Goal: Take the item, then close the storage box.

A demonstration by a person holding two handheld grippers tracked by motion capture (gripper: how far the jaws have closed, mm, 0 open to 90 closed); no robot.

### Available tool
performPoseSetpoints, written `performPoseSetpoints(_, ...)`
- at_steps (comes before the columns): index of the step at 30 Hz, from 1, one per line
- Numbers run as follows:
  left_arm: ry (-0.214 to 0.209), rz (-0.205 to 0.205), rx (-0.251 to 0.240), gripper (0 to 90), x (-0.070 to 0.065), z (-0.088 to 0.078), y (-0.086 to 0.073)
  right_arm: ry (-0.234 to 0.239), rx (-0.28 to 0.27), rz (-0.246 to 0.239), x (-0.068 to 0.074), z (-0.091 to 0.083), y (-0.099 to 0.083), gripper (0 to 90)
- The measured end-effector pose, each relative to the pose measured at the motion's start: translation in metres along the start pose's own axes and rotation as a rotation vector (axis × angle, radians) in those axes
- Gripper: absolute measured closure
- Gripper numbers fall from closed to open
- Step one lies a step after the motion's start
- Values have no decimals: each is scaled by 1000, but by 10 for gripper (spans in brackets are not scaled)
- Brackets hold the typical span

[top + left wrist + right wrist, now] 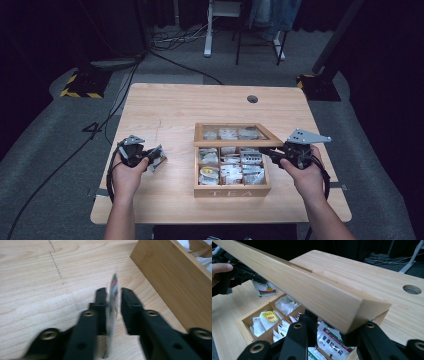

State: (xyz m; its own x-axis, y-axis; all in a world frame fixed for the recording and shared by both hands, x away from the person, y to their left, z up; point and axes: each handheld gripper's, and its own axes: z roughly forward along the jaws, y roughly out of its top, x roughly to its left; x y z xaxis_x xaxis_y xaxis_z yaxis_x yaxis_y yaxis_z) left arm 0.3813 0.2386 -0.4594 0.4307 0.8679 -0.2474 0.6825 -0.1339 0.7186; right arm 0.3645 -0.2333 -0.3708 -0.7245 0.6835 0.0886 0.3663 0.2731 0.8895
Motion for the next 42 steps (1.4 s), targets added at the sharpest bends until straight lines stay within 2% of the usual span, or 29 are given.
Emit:
performPoseSetpoints(1,28,2,-15,578,-1,1,0,1,1,1,0,0,0,708)
performPoseSetpoints(2,55,8,-26,578,-1,1,1,1,1,1,0,0,0,708)
performPoseSetpoints(3,88,15,-42,445,-1,0,2,1,1,2,0,0,0,708)
performPoseSetpoints(4,88,15,-42,400,-1,0,2,1,1,2,0,0,0,708)
performPoseSetpoints(5,102,4,-62,346,-1,-1,2,1,1,1,0,0,0,708)
performPoseSetpoints(6,102,4,-62,322,-1,-1,2,2,1,1,0,0,0,708)
performPoseSetpoints(9,136,-9,-89,268,2,-6,2,1,0,1,0,0,0,708)
performPoseSetpoints(12,146,-17,-103,264,2,-9,3,2,0,2,0,0,0,708)
performPoseSetpoints(16,134,2,-119,265,-4,-13,6,0,0,2,0,0,0,707)
performPoseSetpoints(18,98,16,-135,266,-13,-16,11,1,1,2,0,0,0,708)
performPoseSetpoints(21,71,30,-144,269,-20,-18,14,1,3,3,0,0,-1,707)
performPoseSetpoints(25,28,85,-133,268,-34,-23,21,2,11,6,1,0,-1,704)
performPoseSetpoints(28,2,99,-132,266,-37,-25,23,-1,22,9,0,-3,-1,694)
performPoseSetpoints(34,-7,123,-103,263,-42,-22,22,-1,34,20,0,-7,-1,675)
performPoseSetpoints(37,-8,126,-89,262,-44,-21,21,42,48,81,0,-12,-2,652)
performPoseSetpoints(40,-10,128,-84,260,-44,-21,20,40,64,93,1,-14,-2,637)
performPoseSetpoints(42,-9,134,-76,260,-44,-21,20,34,106,92,2,-19,-3,614)
